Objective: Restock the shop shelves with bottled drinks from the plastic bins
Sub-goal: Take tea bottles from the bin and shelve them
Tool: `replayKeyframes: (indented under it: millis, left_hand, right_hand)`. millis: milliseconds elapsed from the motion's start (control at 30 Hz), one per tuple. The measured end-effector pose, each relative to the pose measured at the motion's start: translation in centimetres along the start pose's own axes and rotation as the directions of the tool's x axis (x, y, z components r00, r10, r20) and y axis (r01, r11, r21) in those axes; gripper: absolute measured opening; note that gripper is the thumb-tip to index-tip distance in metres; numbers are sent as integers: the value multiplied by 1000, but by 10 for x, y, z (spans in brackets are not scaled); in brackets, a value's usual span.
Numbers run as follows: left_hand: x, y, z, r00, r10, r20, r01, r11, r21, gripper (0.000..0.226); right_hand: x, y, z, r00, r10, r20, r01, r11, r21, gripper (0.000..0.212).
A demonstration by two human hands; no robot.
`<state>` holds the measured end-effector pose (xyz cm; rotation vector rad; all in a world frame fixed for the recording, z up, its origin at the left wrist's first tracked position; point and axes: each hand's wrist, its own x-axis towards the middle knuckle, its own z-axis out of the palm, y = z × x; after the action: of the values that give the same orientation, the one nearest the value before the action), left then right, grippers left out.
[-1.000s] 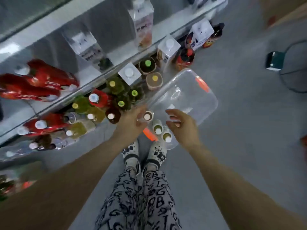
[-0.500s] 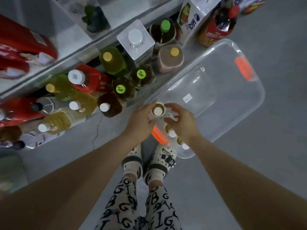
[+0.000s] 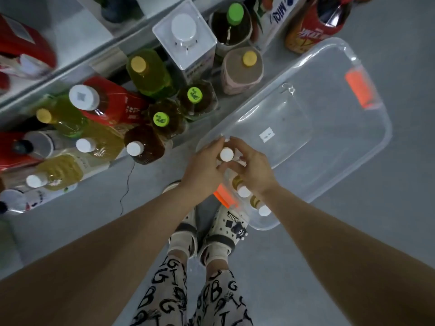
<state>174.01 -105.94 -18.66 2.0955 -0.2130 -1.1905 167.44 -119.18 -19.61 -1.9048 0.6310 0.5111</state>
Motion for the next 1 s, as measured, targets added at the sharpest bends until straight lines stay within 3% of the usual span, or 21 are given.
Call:
replayKeyframes:
  millis: [67, 233, 400, 500, 633, 733, 833, 1000]
  left_hand:
    - [3, 9, 1, 998, -50, 22, 50, 999, 2, 65]
    - [16, 20, -3, 981, -143, 134, 163, 973, -160, 56]
    - [10, 29, -9, 975, -134, 176, 164, 971, -172, 64]
    - [-4, 36, -17, 977, -108, 181, 138, 978, -158, 74]
    - [-28, 48, -34, 971, -76, 227, 112, 982, -150, 87]
    - [-56, 68, -49, 956, -51, 288, 115, 971, -211, 93]
    - [-93, 96, -63, 938, -3, 346, 102, 958, -268, 102]
    - [-166, 151, -81, 948, 33, 316, 73, 946, -317, 115]
  right_hand:
    - [7, 5, -8, 1000, 10, 17, -9, 999, -43, 40]
    - [18, 1, -35, 993, 116, -30, -112, 988, 102, 28]
    - [21, -23, -69, 988, 152, -12, -134, 904, 407, 17]
    - [15, -46, -89, 985, 168, 45, -168, 847, 504, 12]
    - [-3, -80, -112, 980, 191, 51, -189, 830, 524, 19]
    - [-27, -109, -127, 977, 206, 46, -199, 823, 532, 14]
    - [-56, -142, -141, 975, 216, 44, -205, 818, 537, 23]
    - [-116, -202, -168, 971, 235, 44, -224, 829, 512, 34]
